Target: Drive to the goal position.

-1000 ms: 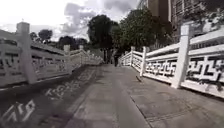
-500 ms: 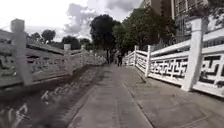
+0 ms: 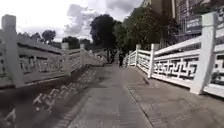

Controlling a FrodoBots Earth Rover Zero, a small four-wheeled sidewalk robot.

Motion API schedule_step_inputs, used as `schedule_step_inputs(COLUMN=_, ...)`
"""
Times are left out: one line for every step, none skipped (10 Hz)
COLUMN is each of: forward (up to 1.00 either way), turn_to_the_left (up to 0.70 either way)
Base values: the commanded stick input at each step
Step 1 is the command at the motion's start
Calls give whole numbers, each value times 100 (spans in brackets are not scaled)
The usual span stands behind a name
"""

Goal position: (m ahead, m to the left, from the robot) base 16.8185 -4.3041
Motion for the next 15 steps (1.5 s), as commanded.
schedule_step_inputs(forward=45, turn_to_the_left=0)
schedule_step_inputs(forward=45, turn_to_the_left=0)
schedule_step_inputs(forward=45, turn_to_the_left=0)
schedule_step_inputs(forward=45, turn_to_the_left=0)
schedule_step_inputs(forward=45, turn_to_the_left=0)
schedule_step_inputs(forward=45, turn_to_the_left=0)
schedule_step_inputs(forward=45, turn_to_the_left=0)
schedule_step_inputs(forward=45, turn_to_the_left=0)
schedule_step_inputs(forward=45, turn_to_the_left=0)
schedule_step_inputs(forward=45, turn_to_the_left=0)
schedule_step_inputs(forward=45, turn_to_the_left=0)
schedule_step_inputs(forward=66, turn_to_the_left=0)
schedule_step_inputs(forward=70, turn_to_the_left=0)
schedule_step_inputs(forward=70, turn_to_the_left=0)
schedule_step_inputs(forward=70, turn_to_the_left=0)
